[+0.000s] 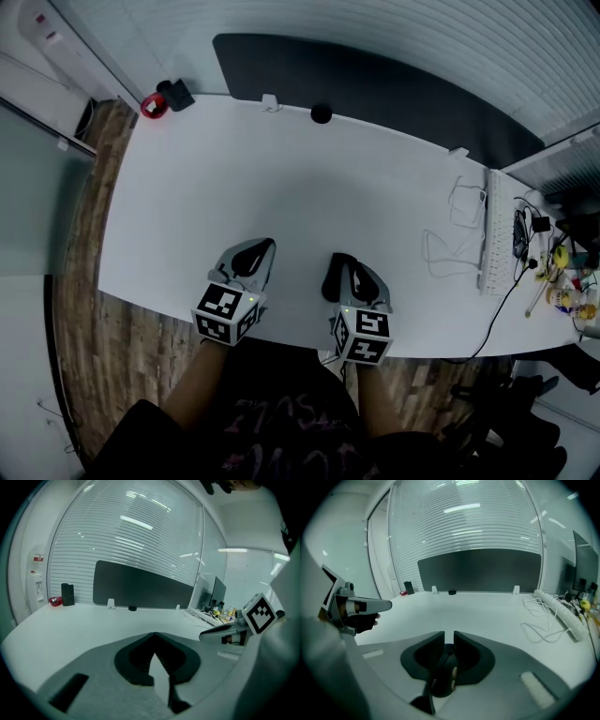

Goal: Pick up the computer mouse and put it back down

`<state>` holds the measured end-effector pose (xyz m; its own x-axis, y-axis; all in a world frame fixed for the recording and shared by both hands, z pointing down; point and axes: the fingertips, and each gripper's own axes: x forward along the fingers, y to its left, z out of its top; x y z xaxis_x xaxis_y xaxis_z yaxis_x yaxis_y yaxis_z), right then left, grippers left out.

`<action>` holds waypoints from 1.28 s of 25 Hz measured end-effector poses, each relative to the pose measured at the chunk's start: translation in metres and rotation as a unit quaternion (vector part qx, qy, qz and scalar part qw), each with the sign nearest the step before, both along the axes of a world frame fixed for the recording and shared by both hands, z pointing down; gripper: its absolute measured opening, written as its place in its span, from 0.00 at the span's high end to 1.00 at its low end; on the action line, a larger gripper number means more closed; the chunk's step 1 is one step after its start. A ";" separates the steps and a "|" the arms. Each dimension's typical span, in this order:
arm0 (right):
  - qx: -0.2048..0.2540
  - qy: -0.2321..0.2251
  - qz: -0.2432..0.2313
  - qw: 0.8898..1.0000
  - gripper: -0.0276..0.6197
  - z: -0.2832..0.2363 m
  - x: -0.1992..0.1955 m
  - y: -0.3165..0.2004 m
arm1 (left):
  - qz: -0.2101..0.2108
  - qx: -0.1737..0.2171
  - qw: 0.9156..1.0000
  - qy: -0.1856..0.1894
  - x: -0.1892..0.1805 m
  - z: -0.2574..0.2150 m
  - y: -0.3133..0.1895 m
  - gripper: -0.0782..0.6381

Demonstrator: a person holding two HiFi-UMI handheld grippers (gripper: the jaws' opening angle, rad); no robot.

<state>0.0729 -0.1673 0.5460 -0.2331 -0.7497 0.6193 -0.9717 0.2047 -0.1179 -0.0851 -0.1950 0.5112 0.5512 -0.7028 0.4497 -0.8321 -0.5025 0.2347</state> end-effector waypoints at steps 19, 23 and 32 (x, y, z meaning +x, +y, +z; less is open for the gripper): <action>0.115 -0.017 0.041 0.992 0.94 -0.096 0.038 -0.001 | -0.017 0.098 0.995 -0.005 0.000 -0.087 0.000 0.89; 0.151 0.000 0.035 0.988 0.94 -0.129 0.041 -0.003 | -0.023 0.122 0.992 -0.003 -0.004 -0.112 0.002 0.89; 0.233 0.011 0.011 0.972 0.94 -0.192 0.044 0.002 | -0.043 0.179 0.983 0.006 -0.008 -0.169 0.009 0.89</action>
<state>0.1166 -0.1654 0.3537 -0.2051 -0.9547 0.2155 -0.9775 0.2109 0.0038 -0.0935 -0.1855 0.3422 0.4873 -0.8586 0.1589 -0.8730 -0.4831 0.0667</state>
